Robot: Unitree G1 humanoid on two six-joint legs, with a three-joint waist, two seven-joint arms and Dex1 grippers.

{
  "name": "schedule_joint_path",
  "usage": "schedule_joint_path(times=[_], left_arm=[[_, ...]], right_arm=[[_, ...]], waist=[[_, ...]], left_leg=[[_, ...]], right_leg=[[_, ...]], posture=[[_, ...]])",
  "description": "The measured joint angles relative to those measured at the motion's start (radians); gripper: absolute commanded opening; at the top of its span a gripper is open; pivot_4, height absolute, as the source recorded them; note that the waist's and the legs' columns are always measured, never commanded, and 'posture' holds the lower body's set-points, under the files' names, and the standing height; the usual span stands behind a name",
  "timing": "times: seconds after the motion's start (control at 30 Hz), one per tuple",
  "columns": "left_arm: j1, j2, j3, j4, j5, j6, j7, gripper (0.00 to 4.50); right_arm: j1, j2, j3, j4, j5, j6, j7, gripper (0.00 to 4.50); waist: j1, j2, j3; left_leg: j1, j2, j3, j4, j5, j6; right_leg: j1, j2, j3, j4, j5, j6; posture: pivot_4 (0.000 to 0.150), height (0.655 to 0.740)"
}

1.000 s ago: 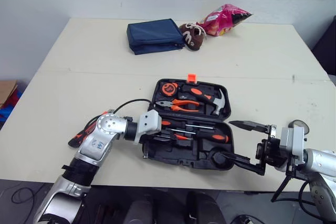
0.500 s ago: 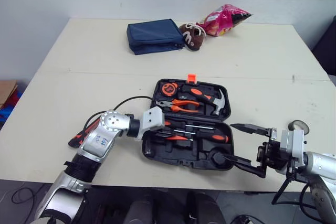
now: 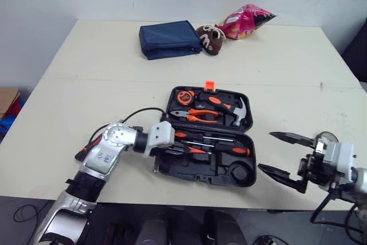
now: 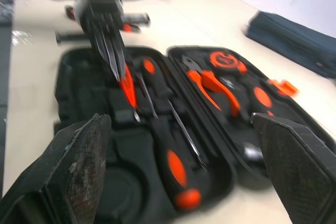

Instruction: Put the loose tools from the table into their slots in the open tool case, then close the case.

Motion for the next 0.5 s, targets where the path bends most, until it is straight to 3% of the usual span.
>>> schedule_joint_path(times=[0.07,0.2,0.33,0.5], left_arm=[[0.001,0.064,0.138,0.033,-0.073,-0.013,-0.014,0.83],[0.01,0.176,0.28,0.152,-0.108,-0.04,-0.023,2.57],[0.047,0.356,0.469,0.443,-0.082,-0.142,0.03,4.37],[0.045,0.495,0.555,0.754,-0.018,-0.305,0.086,4.48]], right_arm=[[0.054,-0.029,-0.12,0.067,-0.006,-0.012,0.019,4.5],[0.135,-0.039,-0.278,0.141,0.0,0.0,0.03,4.5],[0.215,-0.04,-0.482,0.337,-0.042,-0.097,0.028,4.5],[0.256,-0.084,-0.586,0.65,-0.127,-0.314,0.033,4.5]], waist=[[-0.001,0.001,0.0],[-0.004,0.002,0.001],[-0.006,0.002,0.001],[-0.004,0.002,0.001]], left_leg=[[0.001,0.0,0.0,-0.001,0.0,0.0],[0.002,0.0,0.001,-0.003,0.0,0.0],[0.003,0.001,0.003,-0.011,0.0,0.0],[0.003,-0.002,0.004,-0.014,-0.001,0.001]], right_leg=[[0.0,0.0,-0.001,-0.001,0.0,0.0],[0.0,0.0,0.0,-0.001,0.0,0.0],[-0.002,0.002,0.0,-0.002,-0.001,-0.001],[-0.001,-0.002,-0.001,-0.006,0.0,0.0]], posture=[[0.15,0.74],[0.15,0.74],[0.15,0.74],[0.15,0.74]])
